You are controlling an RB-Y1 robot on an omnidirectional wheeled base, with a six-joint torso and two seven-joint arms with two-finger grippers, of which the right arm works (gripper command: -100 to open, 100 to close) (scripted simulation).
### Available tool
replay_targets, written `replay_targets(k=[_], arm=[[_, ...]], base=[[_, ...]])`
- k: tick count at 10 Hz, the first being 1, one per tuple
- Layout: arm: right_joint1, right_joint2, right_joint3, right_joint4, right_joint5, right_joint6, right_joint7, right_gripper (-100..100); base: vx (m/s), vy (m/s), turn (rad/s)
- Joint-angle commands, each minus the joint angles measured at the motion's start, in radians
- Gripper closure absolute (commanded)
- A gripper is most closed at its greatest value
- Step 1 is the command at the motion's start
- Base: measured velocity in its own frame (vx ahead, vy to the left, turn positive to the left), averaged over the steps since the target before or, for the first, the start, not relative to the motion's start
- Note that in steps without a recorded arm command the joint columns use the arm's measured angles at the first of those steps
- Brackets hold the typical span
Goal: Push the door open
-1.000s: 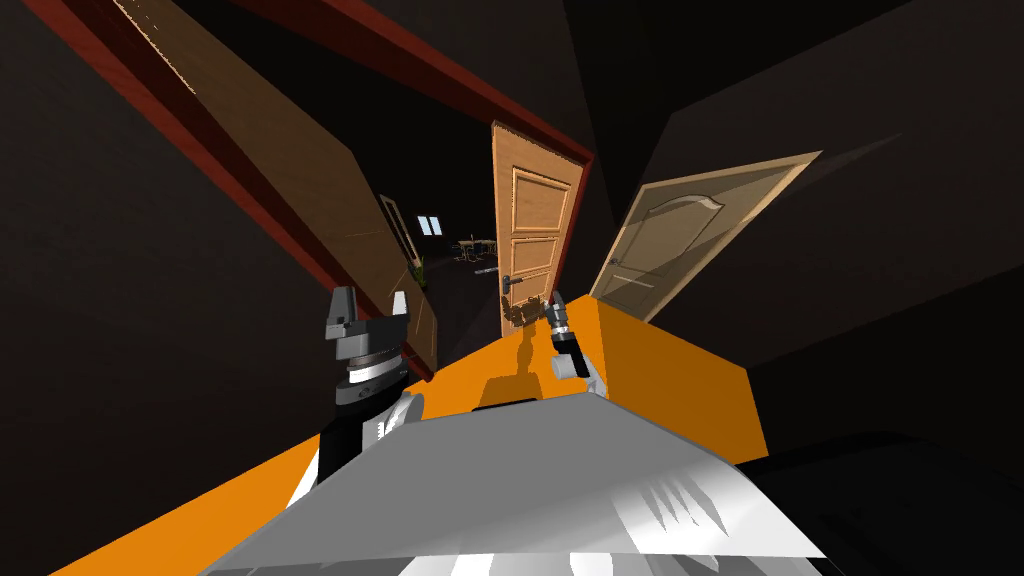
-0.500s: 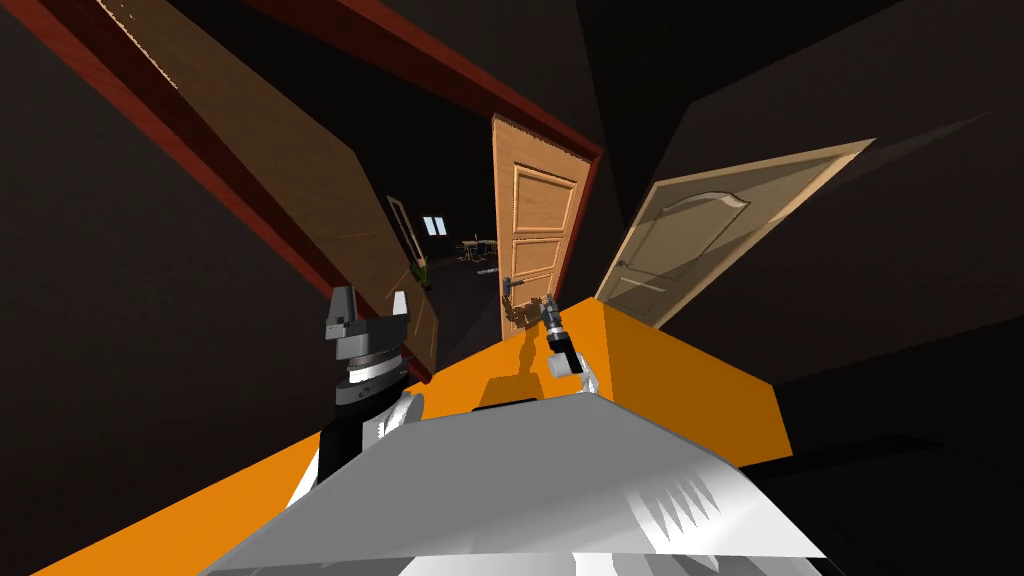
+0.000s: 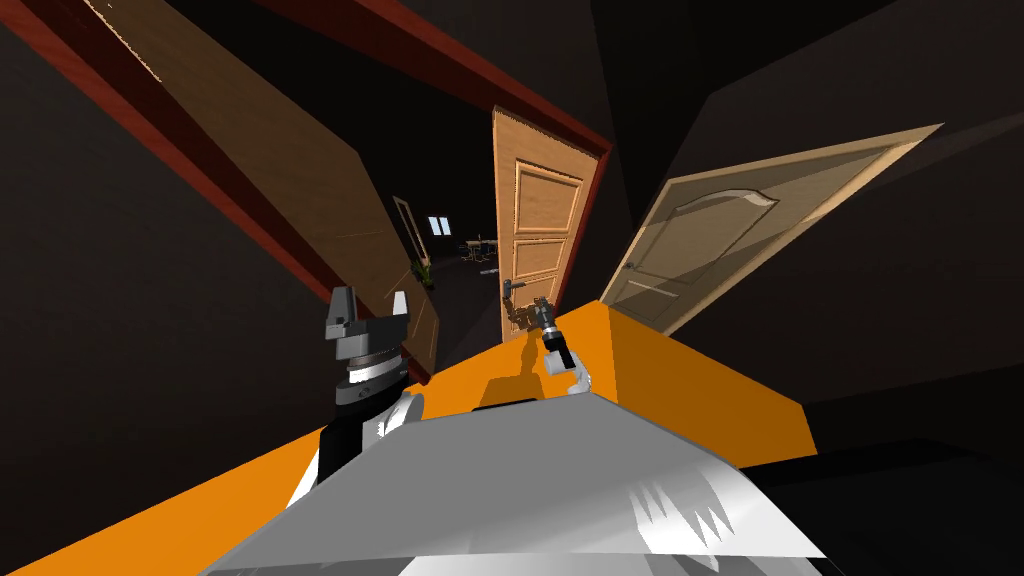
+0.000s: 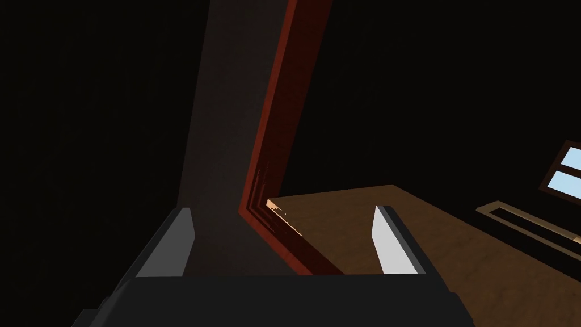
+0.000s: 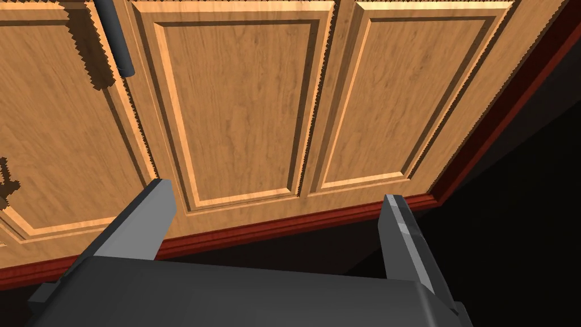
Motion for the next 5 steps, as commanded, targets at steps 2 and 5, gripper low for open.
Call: replay_targets(k=[2, 5], arm=[[-0.029, 0.001, 0.004, 0.059, 0.006, 0.011, 0.003, -100], [-0.074, 0.012, 0.012, 0.145, 0.016, 0.027, 0.01, -100]], base=[[0.098, -0.08, 0.067], [0.113, -0.103, 0.094]])
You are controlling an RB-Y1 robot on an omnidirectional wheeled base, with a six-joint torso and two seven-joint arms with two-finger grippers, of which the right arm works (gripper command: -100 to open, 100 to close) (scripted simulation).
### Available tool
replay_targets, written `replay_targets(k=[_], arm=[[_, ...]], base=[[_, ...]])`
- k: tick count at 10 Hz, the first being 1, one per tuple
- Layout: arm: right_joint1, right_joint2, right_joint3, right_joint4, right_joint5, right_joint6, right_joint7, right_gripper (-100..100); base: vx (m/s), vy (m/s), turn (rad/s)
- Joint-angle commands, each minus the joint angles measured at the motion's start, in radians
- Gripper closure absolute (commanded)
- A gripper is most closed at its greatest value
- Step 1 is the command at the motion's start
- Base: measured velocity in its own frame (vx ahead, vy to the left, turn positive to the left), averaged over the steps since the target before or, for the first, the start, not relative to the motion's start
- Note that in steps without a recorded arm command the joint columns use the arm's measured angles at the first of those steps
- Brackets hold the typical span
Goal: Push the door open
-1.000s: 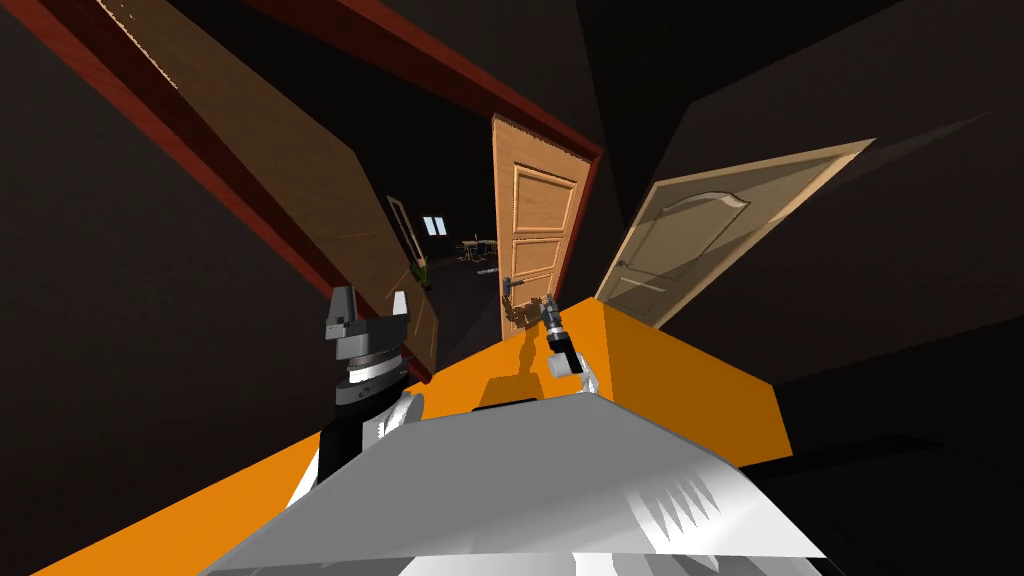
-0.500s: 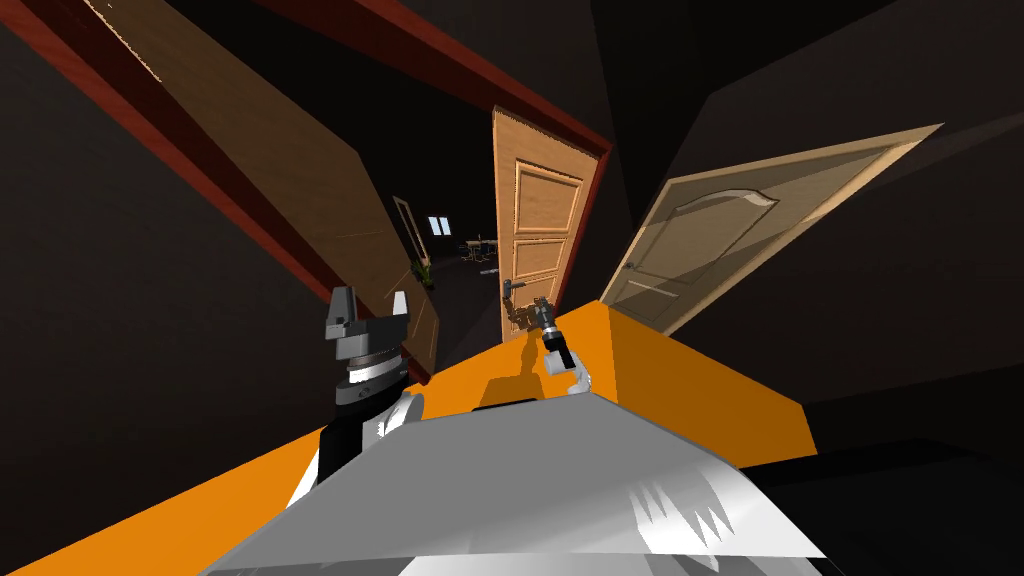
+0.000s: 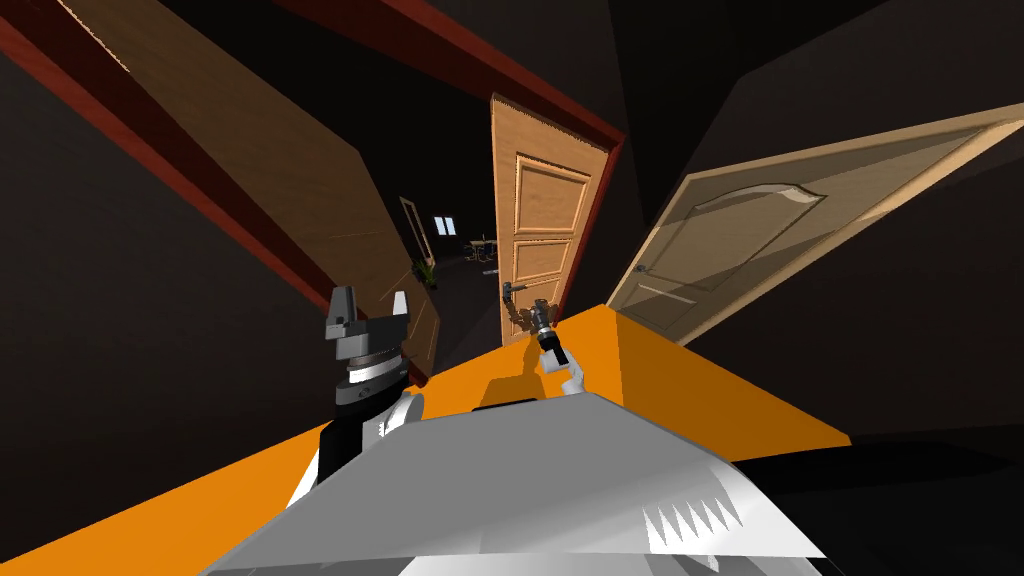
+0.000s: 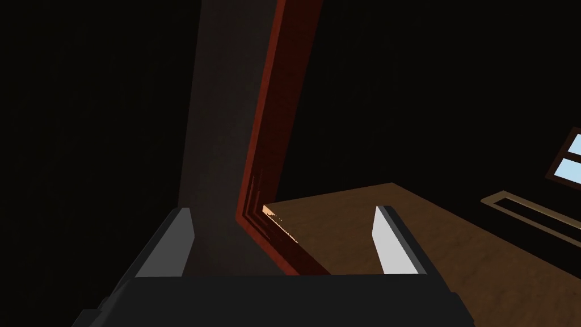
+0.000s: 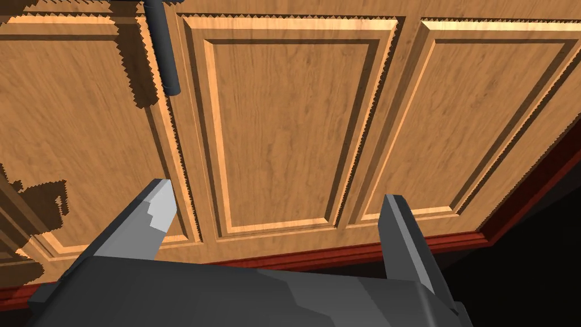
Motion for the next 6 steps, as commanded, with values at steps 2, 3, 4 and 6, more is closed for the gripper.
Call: replay_targets(k=[2, 3, 4, 6], arm=[[-0.031, 0.008, 0.004, 0.062, 0.006, 0.008, 0.005, -100], [-0.041, 0.011, 0.006, 0.083, 0.009, 0.012, 0.006, -100], [-0.051, 0.015, 0.008, 0.102, 0.011, 0.016, 0.008, -100], [-0.07, 0.023, 0.011, 0.139, 0.016, 0.023, 0.011, -100]], base=[[0.094, -0.066, 0.06], [0.082, -0.069, 0.067], [0.071, -0.082, 0.052], [0.079, -0.069, 0.062]])
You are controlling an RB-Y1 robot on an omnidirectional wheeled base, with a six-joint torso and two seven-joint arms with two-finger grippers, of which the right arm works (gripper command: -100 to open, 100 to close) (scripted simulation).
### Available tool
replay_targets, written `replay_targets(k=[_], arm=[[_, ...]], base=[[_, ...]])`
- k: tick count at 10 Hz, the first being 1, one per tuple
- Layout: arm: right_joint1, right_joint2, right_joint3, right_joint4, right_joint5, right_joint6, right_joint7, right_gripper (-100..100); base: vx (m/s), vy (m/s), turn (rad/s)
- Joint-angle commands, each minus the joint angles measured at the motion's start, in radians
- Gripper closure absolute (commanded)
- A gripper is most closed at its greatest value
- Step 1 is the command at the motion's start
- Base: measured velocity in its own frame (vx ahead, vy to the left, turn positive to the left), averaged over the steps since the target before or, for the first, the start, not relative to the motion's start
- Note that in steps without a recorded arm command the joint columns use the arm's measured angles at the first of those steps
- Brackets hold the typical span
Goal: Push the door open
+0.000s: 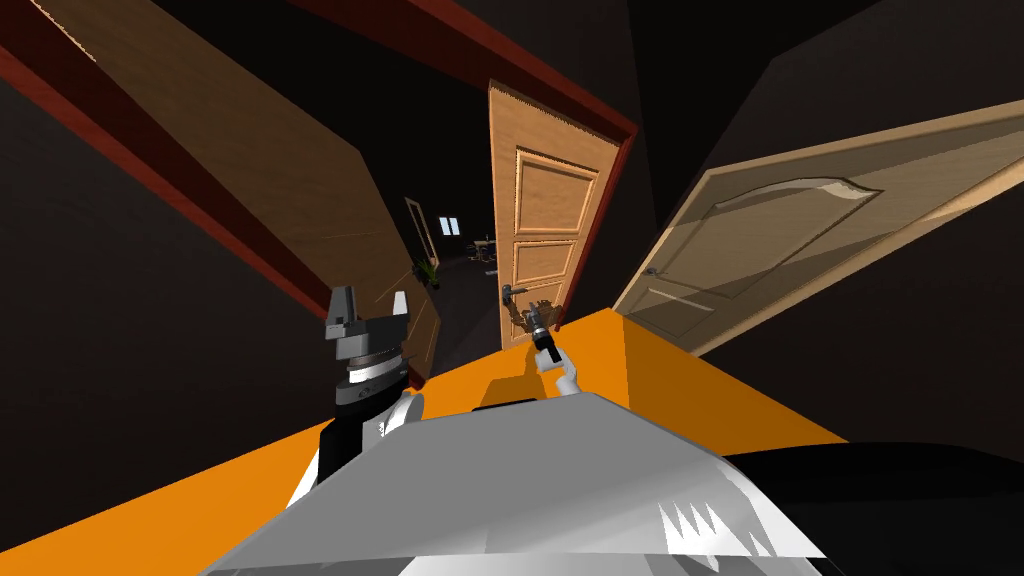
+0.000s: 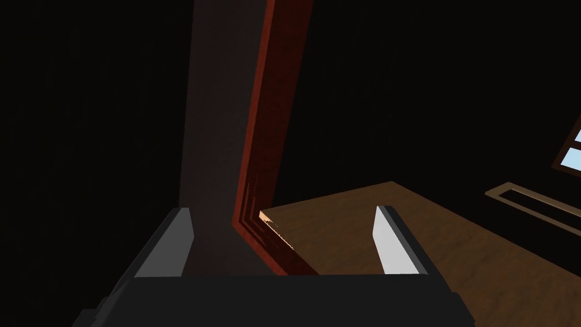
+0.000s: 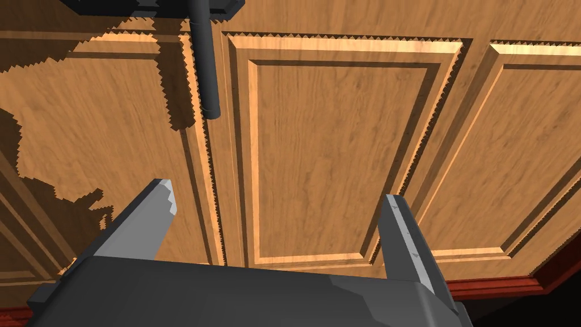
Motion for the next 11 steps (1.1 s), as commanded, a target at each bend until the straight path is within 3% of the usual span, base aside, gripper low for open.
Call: replay_targets(k=[1, 8, 11], arm=[[-0.015, 0.007, 0.003, 0.032, 0.004, 0.005, 0.002, -100], [-0.085, 0.046, 0.016, 0.169, 0.02, 0.03, 0.014, -100], [-0.122, 0.075, 0.022, 0.241, 0.029, 0.044, 0.019, -100]], base=[[0.072, -0.067, 0.062], [0.098, -0.082, 0.06], [0.14, -0.117, 0.075]])
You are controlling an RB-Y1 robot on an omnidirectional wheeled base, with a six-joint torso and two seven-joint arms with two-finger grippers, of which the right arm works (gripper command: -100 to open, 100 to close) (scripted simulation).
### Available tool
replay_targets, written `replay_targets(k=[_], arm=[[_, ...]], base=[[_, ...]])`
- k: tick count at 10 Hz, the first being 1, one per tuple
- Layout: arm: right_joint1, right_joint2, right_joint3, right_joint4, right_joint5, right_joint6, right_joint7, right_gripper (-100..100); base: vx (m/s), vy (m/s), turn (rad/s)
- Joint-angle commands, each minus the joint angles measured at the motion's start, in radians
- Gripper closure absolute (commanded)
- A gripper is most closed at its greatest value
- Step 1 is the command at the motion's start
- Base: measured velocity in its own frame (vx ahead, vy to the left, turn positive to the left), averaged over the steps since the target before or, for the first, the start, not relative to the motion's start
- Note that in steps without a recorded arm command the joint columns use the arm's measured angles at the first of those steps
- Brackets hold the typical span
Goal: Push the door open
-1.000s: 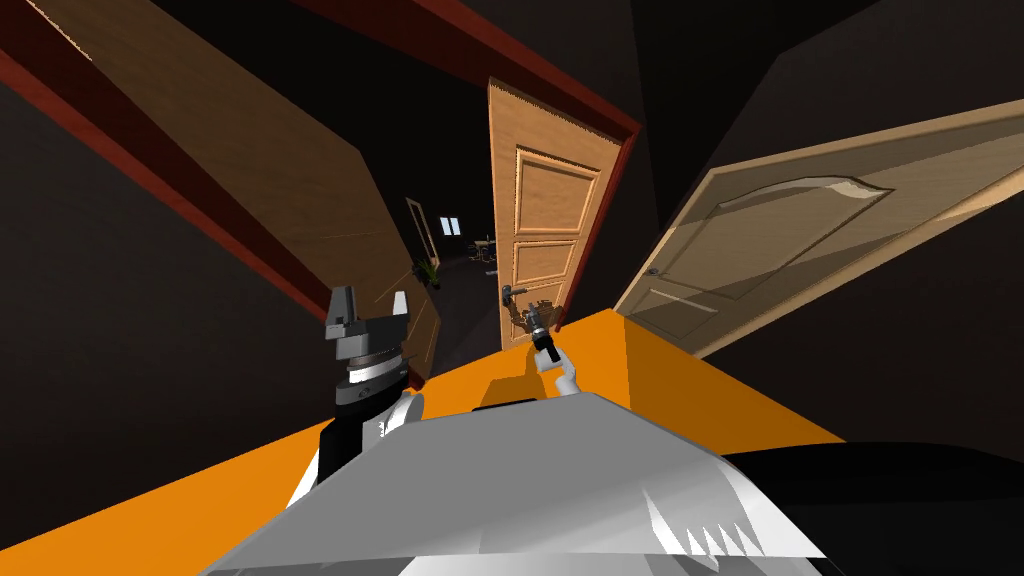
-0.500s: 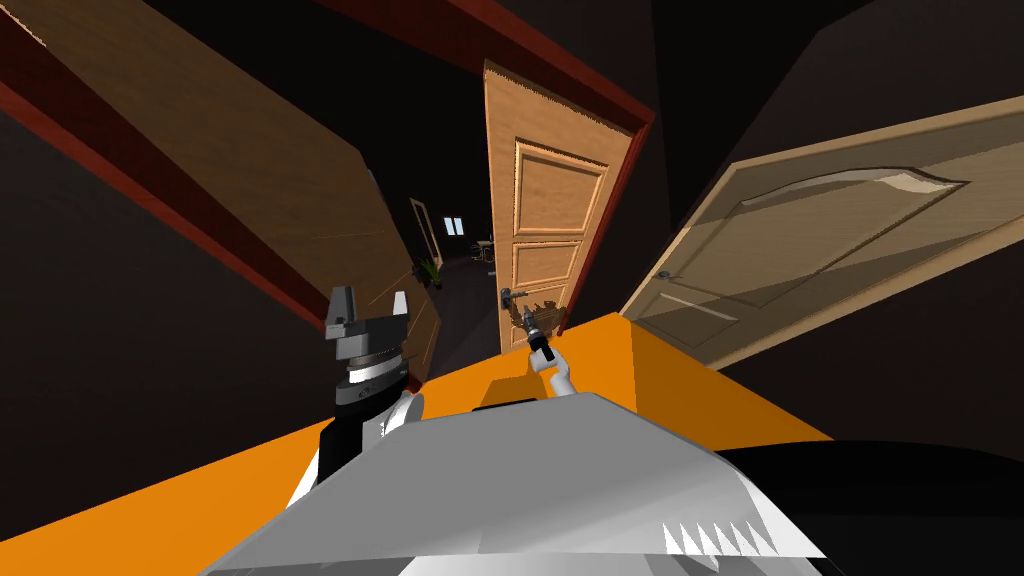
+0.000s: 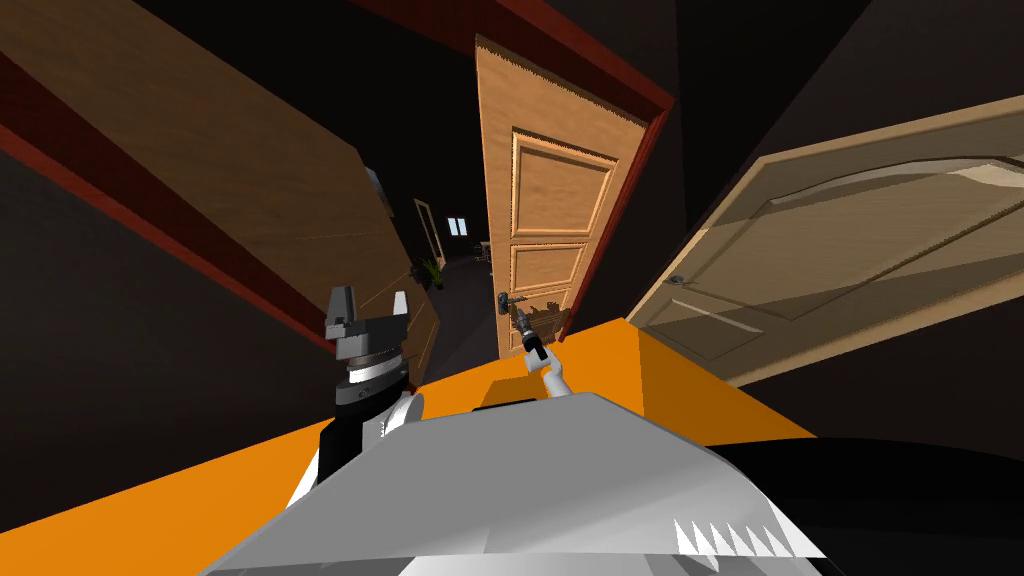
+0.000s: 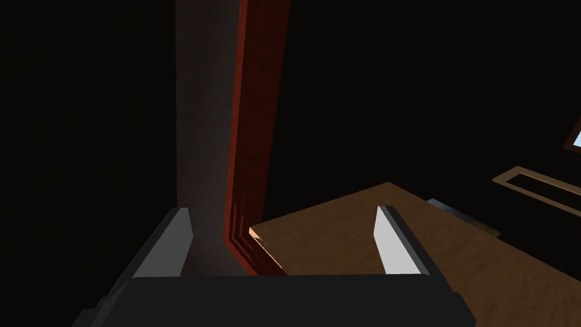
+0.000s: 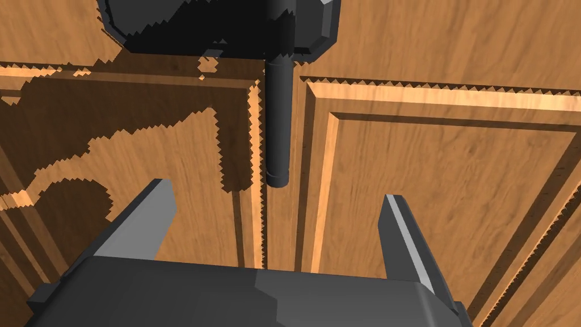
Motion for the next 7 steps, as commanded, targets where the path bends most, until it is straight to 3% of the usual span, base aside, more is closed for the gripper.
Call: replay_targets(k=[1, 2, 3, 5, 7], arm=[[0.0, 0.0, 0.0, 0.0, 0.0, 0.0, 0.0, -100], [-0.005, -0.033, -0.004, 0.009, -0.001, -0.002, 0.001, -100], [-0.007, -0.045, -0.006, 0.012, -0.001, -0.003, 0.001, -100], [-0.011, -0.059, -0.011, 0.02, -0.003, -0.006, 0.002, -100], [-0.015, -0.056, -0.016, 0.027, -0.004, -0.009, 0.002, -100]], base=[[0.063, -0.059, 0.021], [0.116, 0.015, 0.019], [0.19, 0.013, 0.019], [0.176, 0.048, 0.022], [0.205, 0.064, 0.016]])
